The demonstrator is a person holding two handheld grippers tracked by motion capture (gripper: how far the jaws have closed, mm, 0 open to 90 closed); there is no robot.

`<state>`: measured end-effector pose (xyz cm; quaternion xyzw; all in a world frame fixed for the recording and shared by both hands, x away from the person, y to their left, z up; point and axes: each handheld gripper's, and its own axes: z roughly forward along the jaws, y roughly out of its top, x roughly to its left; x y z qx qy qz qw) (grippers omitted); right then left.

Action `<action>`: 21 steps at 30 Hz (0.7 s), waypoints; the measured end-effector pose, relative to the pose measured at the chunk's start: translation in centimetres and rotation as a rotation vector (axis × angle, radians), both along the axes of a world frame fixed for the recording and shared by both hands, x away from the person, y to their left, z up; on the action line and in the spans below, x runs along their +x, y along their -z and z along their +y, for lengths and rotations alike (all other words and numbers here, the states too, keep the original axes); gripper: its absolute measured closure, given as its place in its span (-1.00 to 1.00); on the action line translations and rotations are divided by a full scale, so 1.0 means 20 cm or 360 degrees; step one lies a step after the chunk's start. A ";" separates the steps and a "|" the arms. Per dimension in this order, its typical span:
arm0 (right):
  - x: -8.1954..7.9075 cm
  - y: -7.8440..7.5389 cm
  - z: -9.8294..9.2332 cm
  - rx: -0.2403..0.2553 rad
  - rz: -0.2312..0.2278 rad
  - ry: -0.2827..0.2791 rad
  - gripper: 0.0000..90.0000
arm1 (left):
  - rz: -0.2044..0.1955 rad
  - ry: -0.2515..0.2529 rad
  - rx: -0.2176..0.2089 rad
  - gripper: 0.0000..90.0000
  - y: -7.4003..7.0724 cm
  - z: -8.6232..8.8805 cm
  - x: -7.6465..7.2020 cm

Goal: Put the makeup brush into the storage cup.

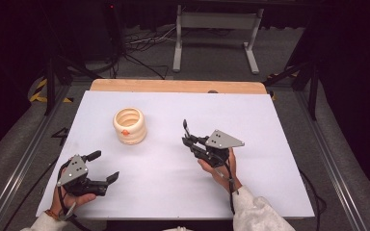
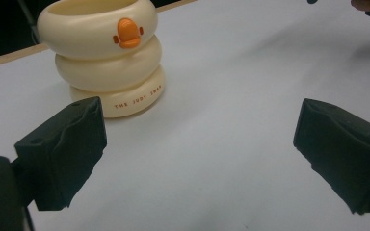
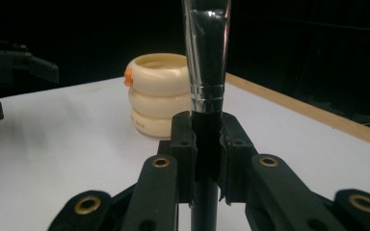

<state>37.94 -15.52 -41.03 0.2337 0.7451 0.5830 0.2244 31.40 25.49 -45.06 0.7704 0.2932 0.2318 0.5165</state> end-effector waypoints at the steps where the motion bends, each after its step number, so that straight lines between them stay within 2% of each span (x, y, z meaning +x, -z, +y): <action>1: 0.01 -0.01 0.01 0.0007 -0.0011 0.0002 0.77 | 0.0000 0.0003 -0.0017 -0.88 0.00 0.00 0.00; 4: 0.03 -0.04 0.02 0.0055 -0.0036 -0.0008 0.77 | -0.0015 -0.0002 -0.0037 -0.88 -0.01 0.01 0.00; 7: 0.05 -0.06 0.04 0.0040 -0.0078 -0.0004 0.77 | -0.0023 -0.0012 -0.0034 -0.89 -0.01 0.00 -0.01; 10: 0.06 -0.06 0.05 0.0043 -0.0073 -0.0009 0.77 | -0.0021 -0.0010 -0.0027 -0.90 0.00 0.00 -0.01; 16: 0.11 -0.14 0.11 0.0139 -0.0086 -0.0019 0.77 | -0.0023 -0.0004 -0.0031 -0.89 0.00 -0.01 0.00; 21: 0.15 -0.17 0.17 0.0200 -0.0085 -0.0024 0.77 | -0.0022 -0.0005 -0.0037 -0.89 0.00 -0.01 0.00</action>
